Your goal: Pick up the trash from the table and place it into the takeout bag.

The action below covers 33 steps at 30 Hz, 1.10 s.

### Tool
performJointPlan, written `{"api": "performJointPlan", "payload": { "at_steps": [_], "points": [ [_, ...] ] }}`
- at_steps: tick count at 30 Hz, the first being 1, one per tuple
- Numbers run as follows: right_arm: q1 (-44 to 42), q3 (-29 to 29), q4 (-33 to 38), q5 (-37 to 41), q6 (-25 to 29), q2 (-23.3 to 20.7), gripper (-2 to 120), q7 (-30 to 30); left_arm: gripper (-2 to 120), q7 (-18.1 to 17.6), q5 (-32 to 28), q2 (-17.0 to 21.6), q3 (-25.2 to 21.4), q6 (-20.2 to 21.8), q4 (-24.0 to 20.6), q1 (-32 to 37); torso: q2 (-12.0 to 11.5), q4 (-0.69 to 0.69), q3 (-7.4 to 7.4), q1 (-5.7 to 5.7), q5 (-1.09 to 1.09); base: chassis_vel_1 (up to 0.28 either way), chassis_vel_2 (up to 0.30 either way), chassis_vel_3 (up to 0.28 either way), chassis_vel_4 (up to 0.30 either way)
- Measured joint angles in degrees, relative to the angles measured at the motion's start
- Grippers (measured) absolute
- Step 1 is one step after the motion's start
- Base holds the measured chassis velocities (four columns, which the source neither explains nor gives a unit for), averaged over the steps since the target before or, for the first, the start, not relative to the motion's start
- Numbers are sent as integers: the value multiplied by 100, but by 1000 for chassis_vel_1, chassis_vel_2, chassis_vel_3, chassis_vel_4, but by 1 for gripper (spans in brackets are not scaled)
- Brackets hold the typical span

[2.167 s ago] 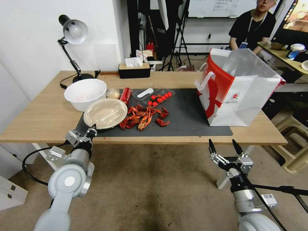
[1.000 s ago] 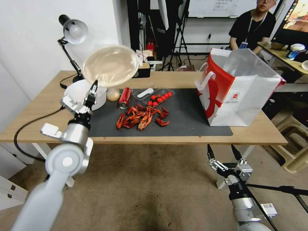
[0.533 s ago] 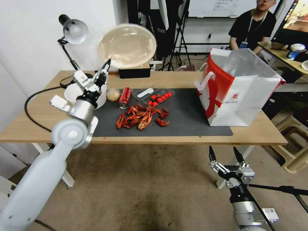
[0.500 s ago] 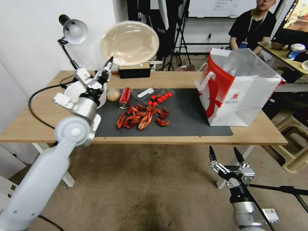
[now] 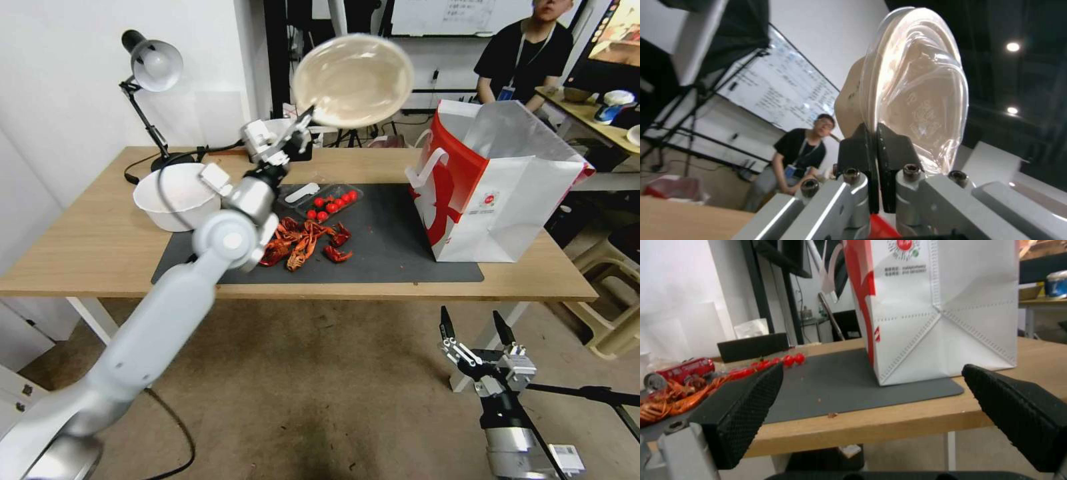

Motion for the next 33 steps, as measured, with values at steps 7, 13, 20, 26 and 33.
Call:
{"api": "performJointPlan", "payload": {
  "at_steps": [7,13,20,26,33],
  "points": [
    [-63,62,41,-62,55,143,100,-23,0,133,64,-463,569,-33,548,-697,0,2,0,-1,-1,0,0,0,0],
    [-62,69,41,-92,67,190,100,-27,0,227,123,-668,984,-65,809,-1006,0,2,0,-1,-1,0,0,0,0],
    [-25,42,20,-110,67,189,100,-29,0,272,207,-868,1328,-101,1068,-1271,0,3,0,-1,-1,0,0,0,0],
    [-21,41,10,-110,67,184,100,-29,0,297,261,-945,1415,-128,1173,-1365,0,3,0,-1,-1,0,0,0,0],
    [-24,56,0,-108,66,179,100,-29,0,403,558,-1171,1740,-202,1527,-1609,0,0,0,0,-1,0,0,0,0]
  ]
}}
